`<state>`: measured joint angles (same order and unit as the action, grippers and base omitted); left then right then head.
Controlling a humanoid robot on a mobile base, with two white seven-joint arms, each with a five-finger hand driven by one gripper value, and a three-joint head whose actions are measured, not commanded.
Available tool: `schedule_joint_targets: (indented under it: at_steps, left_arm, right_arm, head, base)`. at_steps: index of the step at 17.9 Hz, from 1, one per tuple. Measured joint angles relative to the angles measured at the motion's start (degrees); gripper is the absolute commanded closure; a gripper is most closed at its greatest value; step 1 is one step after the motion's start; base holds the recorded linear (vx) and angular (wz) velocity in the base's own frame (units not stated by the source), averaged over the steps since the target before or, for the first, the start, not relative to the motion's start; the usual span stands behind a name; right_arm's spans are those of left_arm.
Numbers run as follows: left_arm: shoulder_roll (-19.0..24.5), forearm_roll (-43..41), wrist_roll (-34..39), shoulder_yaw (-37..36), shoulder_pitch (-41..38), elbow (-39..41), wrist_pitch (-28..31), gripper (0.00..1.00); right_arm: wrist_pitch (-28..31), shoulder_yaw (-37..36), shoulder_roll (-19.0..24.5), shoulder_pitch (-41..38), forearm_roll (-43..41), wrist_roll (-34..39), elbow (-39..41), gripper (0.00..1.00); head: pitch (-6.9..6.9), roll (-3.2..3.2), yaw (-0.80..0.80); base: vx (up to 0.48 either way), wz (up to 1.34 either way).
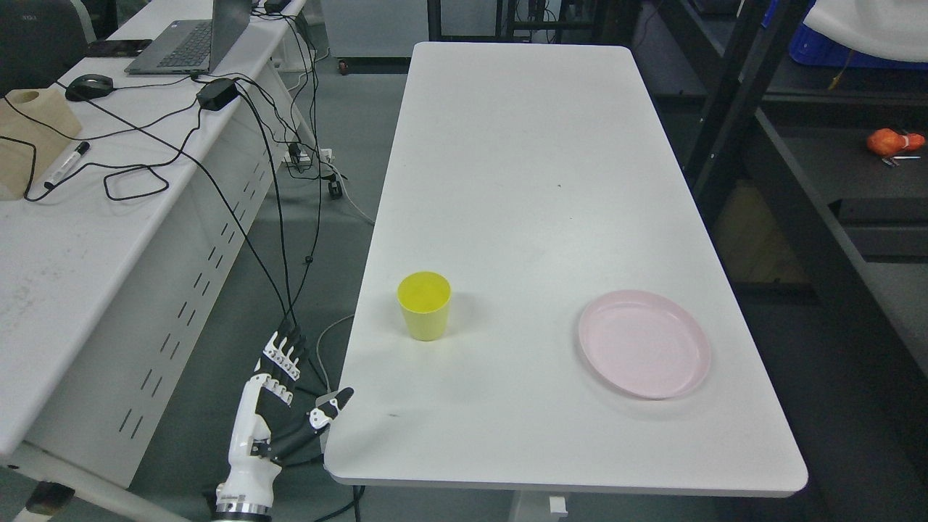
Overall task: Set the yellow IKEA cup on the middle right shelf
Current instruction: 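Raise the left hand from beside the table toward the yellow cup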
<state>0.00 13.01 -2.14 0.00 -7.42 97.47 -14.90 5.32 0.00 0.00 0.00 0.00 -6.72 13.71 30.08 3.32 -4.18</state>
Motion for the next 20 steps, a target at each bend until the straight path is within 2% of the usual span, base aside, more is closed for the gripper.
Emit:
schedule_joint_targets:
  at_steps: [10, 20]
  left_arm:
    - [0.0, 1.39, 0.0, 0.0, 0.73, -0.48, -0.17, 0.01]
    - [0.01, 5.65, -1.61, -0.31, 11.65, -8.9, 1.14, 0.02]
  right_arm:
    - [0.0, 0.0, 0.0, 0.0, 0.0, 0.0, 0.0, 0.01]
    - [0.0, 0.0, 0.0, -0.01, 0.0, 0.0, 0.0, 0.01]
  head:
    - [0.0, 0.0, 0.0]
    - [0.0, 0.0, 0.0]
  base:
    - [0.041, 0.0]
    - [0.005, 0.0]
